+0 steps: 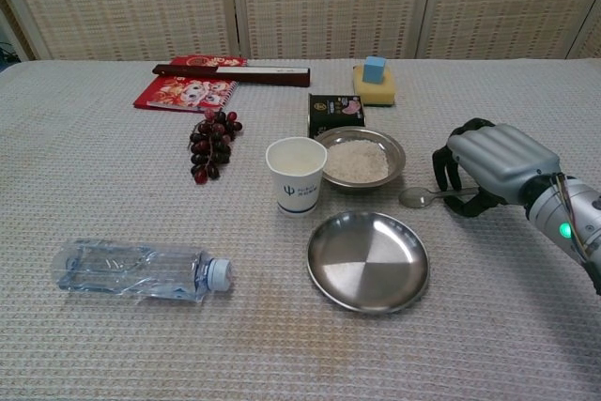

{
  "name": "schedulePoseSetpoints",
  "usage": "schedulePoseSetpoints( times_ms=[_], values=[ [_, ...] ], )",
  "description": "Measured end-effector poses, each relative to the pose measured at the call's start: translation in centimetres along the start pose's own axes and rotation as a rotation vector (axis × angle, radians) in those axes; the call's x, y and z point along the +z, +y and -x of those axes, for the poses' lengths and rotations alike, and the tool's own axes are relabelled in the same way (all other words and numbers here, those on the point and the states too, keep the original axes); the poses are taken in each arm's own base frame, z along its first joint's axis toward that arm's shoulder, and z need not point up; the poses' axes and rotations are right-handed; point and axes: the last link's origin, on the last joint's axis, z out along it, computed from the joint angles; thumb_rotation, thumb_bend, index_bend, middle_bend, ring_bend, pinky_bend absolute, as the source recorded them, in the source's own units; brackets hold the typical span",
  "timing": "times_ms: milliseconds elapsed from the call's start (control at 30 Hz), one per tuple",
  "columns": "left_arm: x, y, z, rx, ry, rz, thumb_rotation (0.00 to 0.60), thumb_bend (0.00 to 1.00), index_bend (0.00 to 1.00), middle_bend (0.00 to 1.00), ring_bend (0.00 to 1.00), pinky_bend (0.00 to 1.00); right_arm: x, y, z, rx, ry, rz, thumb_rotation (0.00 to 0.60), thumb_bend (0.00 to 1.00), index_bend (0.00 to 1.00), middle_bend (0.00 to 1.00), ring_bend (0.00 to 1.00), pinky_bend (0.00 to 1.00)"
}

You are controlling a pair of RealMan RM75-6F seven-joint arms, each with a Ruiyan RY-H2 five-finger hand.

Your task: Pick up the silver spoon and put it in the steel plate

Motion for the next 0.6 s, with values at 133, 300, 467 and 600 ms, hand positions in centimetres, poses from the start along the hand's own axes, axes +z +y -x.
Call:
schedulePoseSetpoints(
  times_ms=[133,300,467,600],
  values=[
    [0.0,0.04,0.01,0.0,0.0,0.0,0.6,0.46,0.0,0.0,0.0,0.16,-0.05,0.07,0.06,-0.001,-0.003,0.004,0.6,0.33,0.95,0.57,0.16,0.09],
    [-0.05,0.04,0.0,-0.001,0.0,0.001,0.6,0.46,0.0,0.0,0.0,0.16,-0.04,0.25,0.02,0.002,-0.005,0.012,0.6,0.33,0.96,0.58,0.17,0.09],
    [-0.08,0.08,-0.03,-0.002,0.002,0.002,0.6,0.46,0.0,0.0,0.0,0.16,-0.05,0.45,-0.07,0.006,-0.004,0.018,0.6,0.33,0.96,0.58,0.17,0.09],
    [-0.12,0.09,-0.1,-0.004,0.004,0.003,0.6,0.45,0.0,0.0,0.0,0.16,-0.23,0.96,-0.52,0.01,0.006,0.025,0.6,0.33,0.96,0.58,0.17,0.09]
  ],
)
